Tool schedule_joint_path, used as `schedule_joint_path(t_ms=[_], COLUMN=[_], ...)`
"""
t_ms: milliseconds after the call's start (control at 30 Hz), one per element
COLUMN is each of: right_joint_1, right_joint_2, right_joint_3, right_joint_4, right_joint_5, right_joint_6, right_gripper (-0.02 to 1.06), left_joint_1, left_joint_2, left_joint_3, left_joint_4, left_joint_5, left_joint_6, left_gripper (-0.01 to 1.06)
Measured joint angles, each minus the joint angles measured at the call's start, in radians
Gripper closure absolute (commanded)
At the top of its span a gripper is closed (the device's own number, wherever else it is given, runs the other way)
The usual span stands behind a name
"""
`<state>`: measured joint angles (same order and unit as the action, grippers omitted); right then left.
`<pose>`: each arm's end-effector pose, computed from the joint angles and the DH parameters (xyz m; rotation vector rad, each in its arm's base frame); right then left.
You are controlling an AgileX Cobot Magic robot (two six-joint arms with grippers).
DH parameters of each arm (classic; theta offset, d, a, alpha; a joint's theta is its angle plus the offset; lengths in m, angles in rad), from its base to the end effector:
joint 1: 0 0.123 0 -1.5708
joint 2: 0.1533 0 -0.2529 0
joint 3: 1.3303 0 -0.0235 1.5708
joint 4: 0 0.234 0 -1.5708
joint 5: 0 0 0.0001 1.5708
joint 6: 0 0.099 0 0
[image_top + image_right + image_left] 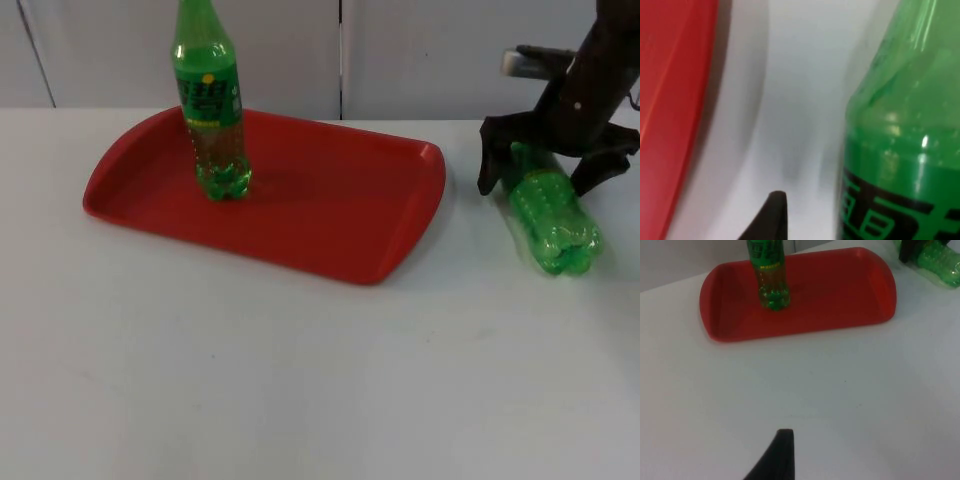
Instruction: Place the bottle upright on the tray.
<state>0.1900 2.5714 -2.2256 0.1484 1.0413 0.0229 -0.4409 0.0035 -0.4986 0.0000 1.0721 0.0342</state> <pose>0.4789 0.1050 0.0938 -0.1575 2.8734 0.2398 0.0181 -0.0085 0.2641 0.4871 2.0120 -0.2509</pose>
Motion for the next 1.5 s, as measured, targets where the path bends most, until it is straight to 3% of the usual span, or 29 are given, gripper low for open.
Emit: schedule_joint_path(t_ms=[500,567,600,733,767,800,833,1367,1500], right_joint_1=[0.002,0.002,0.002,0.0,0.0,0.0,0.0,0.0,0.0], right_joint_2=[0.017,0.017,0.017,0.019,0.019,0.019,0.019,-0.105,-0.191], right_joint_3=[-0.008,-0.008,-0.008,-0.008,-0.008,-0.008,-0.008,-0.008,-0.008], right_joint_4=[0.0,0.0,0.0,0.002,0.007,0.008,0.01,0.008,-0.056], right_joint_5=[-0.018,-0.018,-0.018,-0.007,-0.006,-0.004,-0.004,0.001,0.071], right_joint_6=[0.07,0.07,0.07,0.075,0.075,0.075,0.075,0.029,0.023], right_gripper=[0.15,0.27,0.27,0.73,0.73,0.97,1.04,1.05,1.05], left_joint_1=[0.0,0.0,0.0,0.0,0.0,0.0,0.0,0.0,0.0], left_joint_2=[0.0,0.0,0.0,0.0,0.0,0.0,0.0,0.0,0.0], left_joint_3=[0.0,0.0,0.0,0.0,0.0,0.0,0.0,0.0,0.0], left_joint_4=[0.0,0.0,0.0,0.0,0.0,0.0,0.0,0.0,0.0], left_joint_5=[0.0,0.0,0.0,0.0,0.0,0.0,0.0,0.0,0.0], left_joint_6=[0.0,0.0,0.0,0.0,0.0,0.0,0.0,0.0,0.0], left_gripper=[0.0,0.0,0.0,0.0,0.0,0.0,0.0,0.0,0.0])
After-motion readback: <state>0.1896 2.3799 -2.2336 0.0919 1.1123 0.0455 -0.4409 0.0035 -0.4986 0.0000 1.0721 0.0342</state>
